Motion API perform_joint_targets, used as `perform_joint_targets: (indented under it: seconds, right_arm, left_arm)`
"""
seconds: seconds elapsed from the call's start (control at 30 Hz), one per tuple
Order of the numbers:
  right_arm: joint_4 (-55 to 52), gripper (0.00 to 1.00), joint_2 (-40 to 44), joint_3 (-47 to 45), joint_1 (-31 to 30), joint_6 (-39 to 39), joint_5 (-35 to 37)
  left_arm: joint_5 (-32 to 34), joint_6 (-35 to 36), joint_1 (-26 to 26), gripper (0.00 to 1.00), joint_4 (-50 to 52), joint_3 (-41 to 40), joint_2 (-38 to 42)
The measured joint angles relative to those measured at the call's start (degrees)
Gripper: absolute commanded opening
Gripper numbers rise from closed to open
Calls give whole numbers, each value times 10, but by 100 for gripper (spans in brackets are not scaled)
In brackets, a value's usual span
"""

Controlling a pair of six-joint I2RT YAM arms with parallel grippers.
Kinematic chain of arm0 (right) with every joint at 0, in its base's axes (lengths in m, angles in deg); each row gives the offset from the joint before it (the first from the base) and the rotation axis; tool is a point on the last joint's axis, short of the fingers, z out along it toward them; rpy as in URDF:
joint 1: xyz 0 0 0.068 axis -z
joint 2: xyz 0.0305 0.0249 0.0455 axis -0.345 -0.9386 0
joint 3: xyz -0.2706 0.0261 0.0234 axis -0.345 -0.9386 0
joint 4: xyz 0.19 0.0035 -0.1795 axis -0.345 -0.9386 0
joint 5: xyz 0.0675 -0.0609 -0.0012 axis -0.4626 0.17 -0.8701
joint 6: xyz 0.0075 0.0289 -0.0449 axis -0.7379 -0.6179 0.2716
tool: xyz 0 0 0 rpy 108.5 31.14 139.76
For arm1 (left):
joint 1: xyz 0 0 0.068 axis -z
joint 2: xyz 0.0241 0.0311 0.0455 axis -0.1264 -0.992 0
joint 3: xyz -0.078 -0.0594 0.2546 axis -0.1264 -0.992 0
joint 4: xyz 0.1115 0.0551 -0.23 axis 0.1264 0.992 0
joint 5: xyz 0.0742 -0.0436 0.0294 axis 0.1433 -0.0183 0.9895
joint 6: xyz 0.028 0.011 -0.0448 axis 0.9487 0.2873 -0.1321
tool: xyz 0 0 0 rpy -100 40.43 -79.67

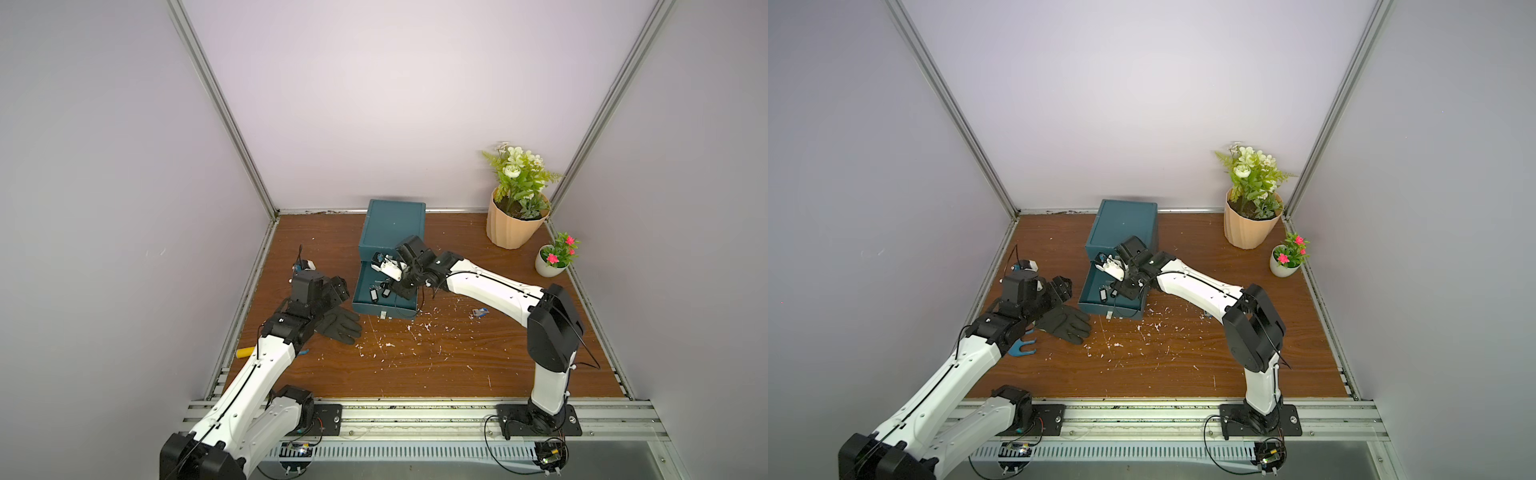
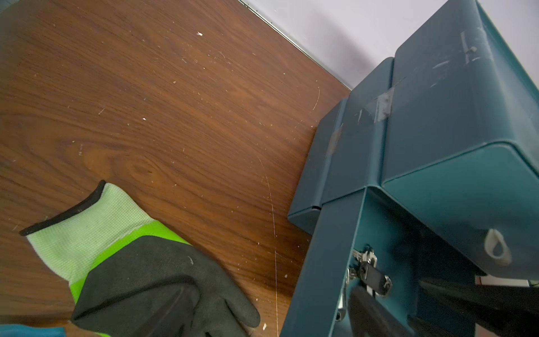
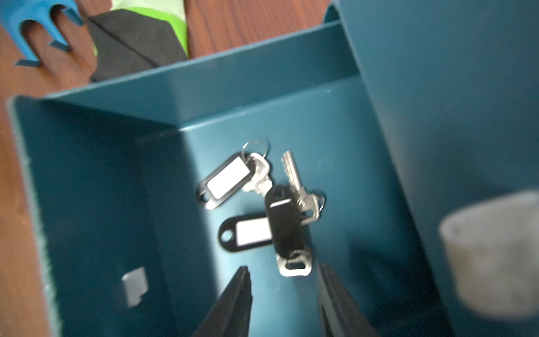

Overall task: Take the keys out of the drawer
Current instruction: Pick up the key from the drawer.

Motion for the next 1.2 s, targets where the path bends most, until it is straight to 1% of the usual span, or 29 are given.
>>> perform_joint_targets:
  seconds: [0.23, 0.7, 0.83, 1.03, 1.2]
  right_arm:
    - [1, 42, -41, 28, 0, 16, 10]
    - [1, 40, -57, 21, 0, 21, -5]
    - [3, 35, -65, 22, 0, 24, -13]
    - [6, 23, -65, 22, 0, 24, -13]
    - [3, 19, -65, 27, -1, 20, -11]
  left_arm:
    - [-10, -21, 0, 85, -4, -16, 0]
    - [-24, -38, -1, 85, -6, -16, 0]
    - [-29, -40, -1, 86, -9, -16, 0]
    - [-31, -37, -1, 86, -9, -15, 0]
    - [-30, -24, -1, 86, -8, -3, 1]
